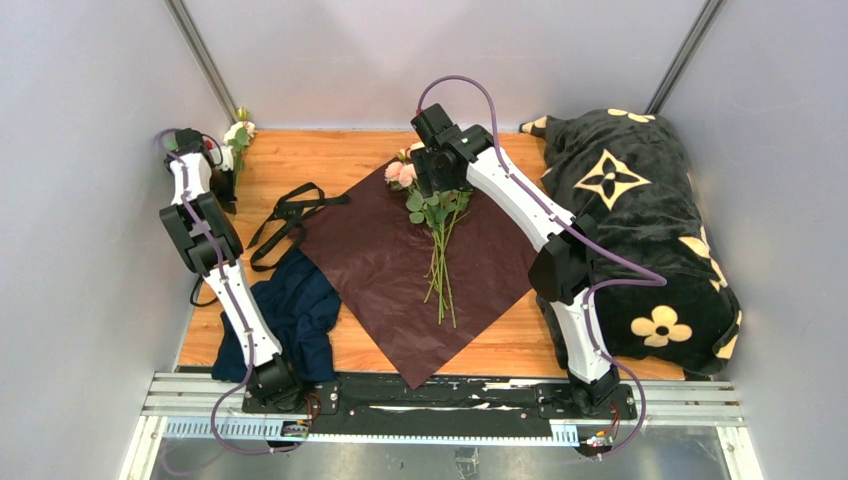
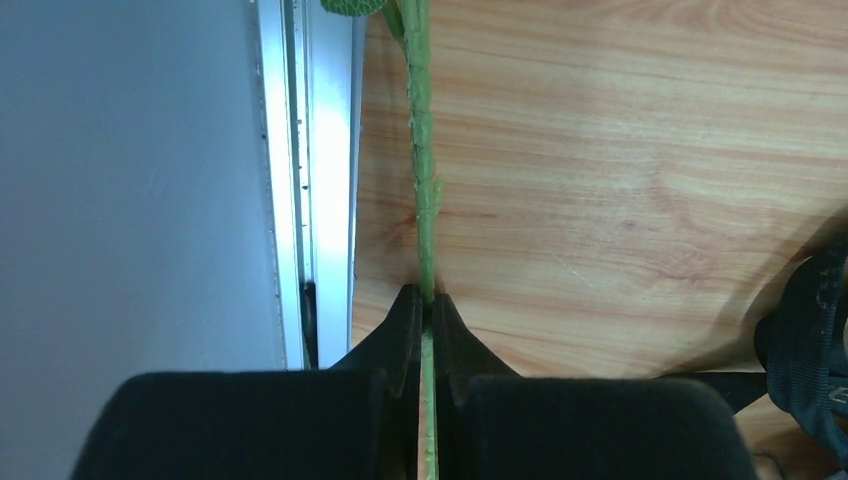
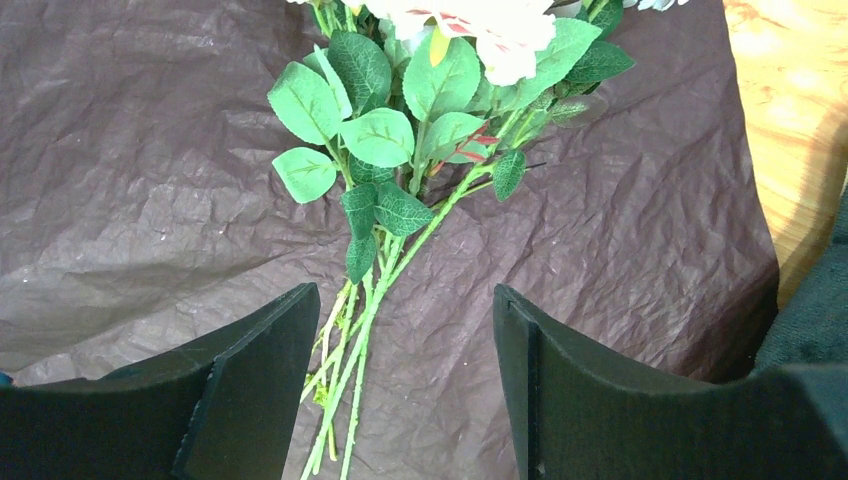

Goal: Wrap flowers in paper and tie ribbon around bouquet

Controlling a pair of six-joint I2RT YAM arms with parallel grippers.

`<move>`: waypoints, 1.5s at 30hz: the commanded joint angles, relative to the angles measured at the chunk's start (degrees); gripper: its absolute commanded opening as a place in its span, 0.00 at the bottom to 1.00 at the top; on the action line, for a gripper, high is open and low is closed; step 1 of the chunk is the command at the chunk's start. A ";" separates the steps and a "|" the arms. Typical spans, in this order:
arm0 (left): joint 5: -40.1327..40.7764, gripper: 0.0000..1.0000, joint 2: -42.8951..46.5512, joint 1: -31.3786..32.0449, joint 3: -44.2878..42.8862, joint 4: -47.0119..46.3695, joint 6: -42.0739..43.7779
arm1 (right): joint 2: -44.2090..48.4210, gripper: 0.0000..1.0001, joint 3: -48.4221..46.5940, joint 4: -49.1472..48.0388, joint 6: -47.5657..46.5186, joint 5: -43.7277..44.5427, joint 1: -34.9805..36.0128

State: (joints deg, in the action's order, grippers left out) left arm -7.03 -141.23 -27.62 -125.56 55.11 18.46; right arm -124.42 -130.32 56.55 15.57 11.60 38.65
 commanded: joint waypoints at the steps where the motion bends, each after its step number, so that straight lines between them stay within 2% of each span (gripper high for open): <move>1: 0.37 0.00 -1.19 0.46 6.23 5.66 0.07 | 2.51 0.69 -0.77 0.32 -1.24 2.15 0.92; 4: 1.35 0.00 4.02 0.46 12.54 5.55 -0.53 | 2.80 0.69 -0.50 0.34 -1.43 2.51 0.95; 8: 6.51 0.00 12.90 0.46 25.78 4.89 1.63 | 3.49 0.69 0.47 0.26 -1.24 3.21 0.94; 12: 8.61 0.02 16.82 0.45 32.13 3.92 4.90 | 3.45 0.69 0.55 -0.16 -1.32 2.97 0.98; 13: 8.07 0.13 16.89 0.52 31.51 3.65 5.15 | 3.36 0.69 0.47 -0.28 -1.50 2.75 0.96; 16: 7.38 0.55 14.73 0.84 23.82 3.73 3.67 | 2.99 0.69 0.00 -0.74 -1.98 2.12 0.94; 18: 7.38 0.70 11.70 1.12 16.64 3.68 1.87 | 2.92 0.69 -0.35 -0.74 -2.46 1.87 0.95; 20: 7.82 0.75 7.06 1.38 9.04 3.94 -0.72 | 3.08 0.69 -0.26 -0.73 -2.92 1.58 0.97; 23: 6.79 0.75 1.57 3.51 0.43 5.72 -1.00 | 3.30 0.69 -0.08 -0.59 -3.52 1.96 0.92; 27: 4.25 0.80 1.72 8.94 0.65 5.78 3.76 | 3.18 0.70 -0.72 -0.45 -3.52 2.59 0.93; 31: 7.93 0.86 -3.10 11.22 -7.27 5.79 1.85 | 2.65 0.70 -1.48 -0.23 -3.09 2.09 0.92; 33: 12.88 0.88 -6.54 11.22 -12.63 5.80 0.45 | 2.52 0.70 -1.88 0.15 -3.04 1.88 0.96; 35: 14.36 0.89 -8.15 11.20 -14.24 5.73 0.04 | 2.58 0.70 -1.96 0.30 -3.21 2.13 0.93; 39: 13.77 0.85 -10.12 11.18 -13.65 5.72 -1.57 | 2.69 0.70 -2.01 0.24 -4.07 3.08 0.95; 41: 12.69 0.73 -11.47 11.18 -13.99 5.74 -2.64 | 2.40 0.70 -2.41 0.25 -4.52 3.25 0.94; 42: 11.82 0.61 -12.05 11.20 -14.27 5.79 -3.00 | 2.28 0.70 -2.77 0.23 -4.62 3.26 0.90; 43: 10.94 0.45 -12.57 11.18 -14.67 5.73 -3.25 | 2.12 0.70 -3.10 0.22 -4.81 3.23 0.92; 45: 10.32 0.00 -12.80 11.18 -15.69 5.75 -3.73 | 1.87 0.69 -3.90 0.23 -5.13 3.16 0.95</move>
State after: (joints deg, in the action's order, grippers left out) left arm 4.05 -149.21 -16.25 -140.66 60.05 16.82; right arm -122.93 -131.00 55.51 12.05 13.54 38.65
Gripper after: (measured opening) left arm 0.299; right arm 0.695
